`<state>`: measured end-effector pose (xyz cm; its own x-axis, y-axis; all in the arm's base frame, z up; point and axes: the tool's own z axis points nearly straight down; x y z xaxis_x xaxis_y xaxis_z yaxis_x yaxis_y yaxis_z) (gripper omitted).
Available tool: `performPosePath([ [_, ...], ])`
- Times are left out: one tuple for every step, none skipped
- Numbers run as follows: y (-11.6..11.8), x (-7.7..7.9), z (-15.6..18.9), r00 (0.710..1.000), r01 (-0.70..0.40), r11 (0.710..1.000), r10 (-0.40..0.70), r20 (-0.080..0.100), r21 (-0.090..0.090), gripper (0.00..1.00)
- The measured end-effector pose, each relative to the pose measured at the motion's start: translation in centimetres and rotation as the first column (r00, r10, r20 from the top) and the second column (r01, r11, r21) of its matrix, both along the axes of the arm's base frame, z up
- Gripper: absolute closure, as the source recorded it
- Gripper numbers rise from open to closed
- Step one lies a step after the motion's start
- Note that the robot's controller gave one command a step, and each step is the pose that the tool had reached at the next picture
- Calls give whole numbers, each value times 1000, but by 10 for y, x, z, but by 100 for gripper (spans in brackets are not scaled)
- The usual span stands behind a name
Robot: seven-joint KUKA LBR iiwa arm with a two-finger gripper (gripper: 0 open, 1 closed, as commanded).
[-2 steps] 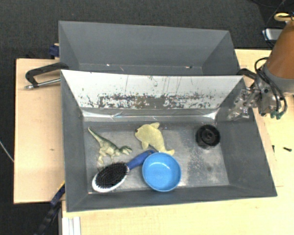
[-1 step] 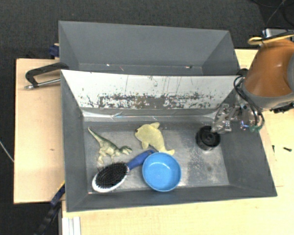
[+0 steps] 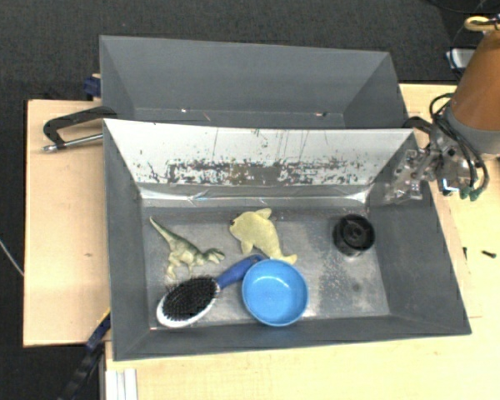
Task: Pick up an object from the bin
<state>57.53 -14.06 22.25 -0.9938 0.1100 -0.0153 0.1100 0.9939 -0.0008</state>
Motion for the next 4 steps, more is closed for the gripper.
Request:
performPosePath([
  [1,-7,-116,904,-427,904,427,-15,4,100],
  [12,-45,6,880,-475,880,475,-5,-6,100],
  [40,-30,-102,776,-631,776,631,-17,7,100],
  [16,8,3,790,-613,790,613,-3,-10,100],
])
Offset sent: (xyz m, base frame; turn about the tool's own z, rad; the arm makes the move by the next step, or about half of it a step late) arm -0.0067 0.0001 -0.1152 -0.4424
